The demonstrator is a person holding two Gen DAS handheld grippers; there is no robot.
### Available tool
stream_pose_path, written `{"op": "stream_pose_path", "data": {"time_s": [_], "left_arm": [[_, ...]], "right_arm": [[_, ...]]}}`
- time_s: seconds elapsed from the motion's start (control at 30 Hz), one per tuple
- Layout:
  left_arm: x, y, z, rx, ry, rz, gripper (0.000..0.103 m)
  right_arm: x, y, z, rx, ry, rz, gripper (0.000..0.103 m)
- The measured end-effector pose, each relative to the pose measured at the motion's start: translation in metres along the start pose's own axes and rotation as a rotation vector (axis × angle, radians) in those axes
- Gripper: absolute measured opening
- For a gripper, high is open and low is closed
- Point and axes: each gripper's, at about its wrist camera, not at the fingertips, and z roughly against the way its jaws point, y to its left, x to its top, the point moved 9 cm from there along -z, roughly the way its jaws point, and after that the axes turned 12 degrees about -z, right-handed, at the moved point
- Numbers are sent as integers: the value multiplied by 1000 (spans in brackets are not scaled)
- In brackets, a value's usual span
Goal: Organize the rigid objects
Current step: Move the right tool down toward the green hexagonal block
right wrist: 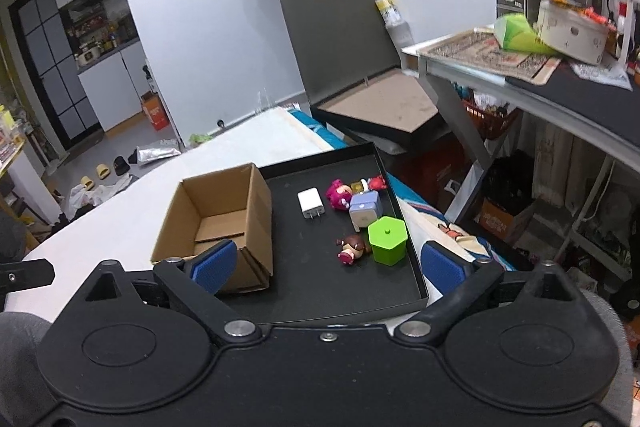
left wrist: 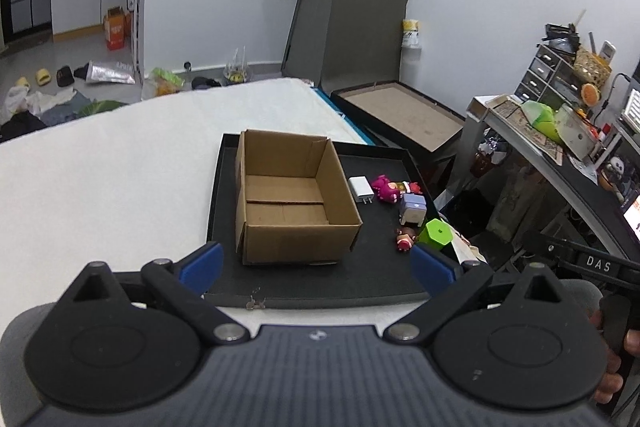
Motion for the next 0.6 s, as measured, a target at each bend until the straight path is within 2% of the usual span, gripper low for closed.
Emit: {"op": "stream_pose_path", "data": {"time_s": [0.23,0.6], "left_arm": [[10,16,-32,-7,44,33,99],[18,31,-80,-16,127,75,89]], "right_arm": [[1,-5,-34,-32,58,-28,89],[7,-19,-78,-88,157,-69,84]]}}
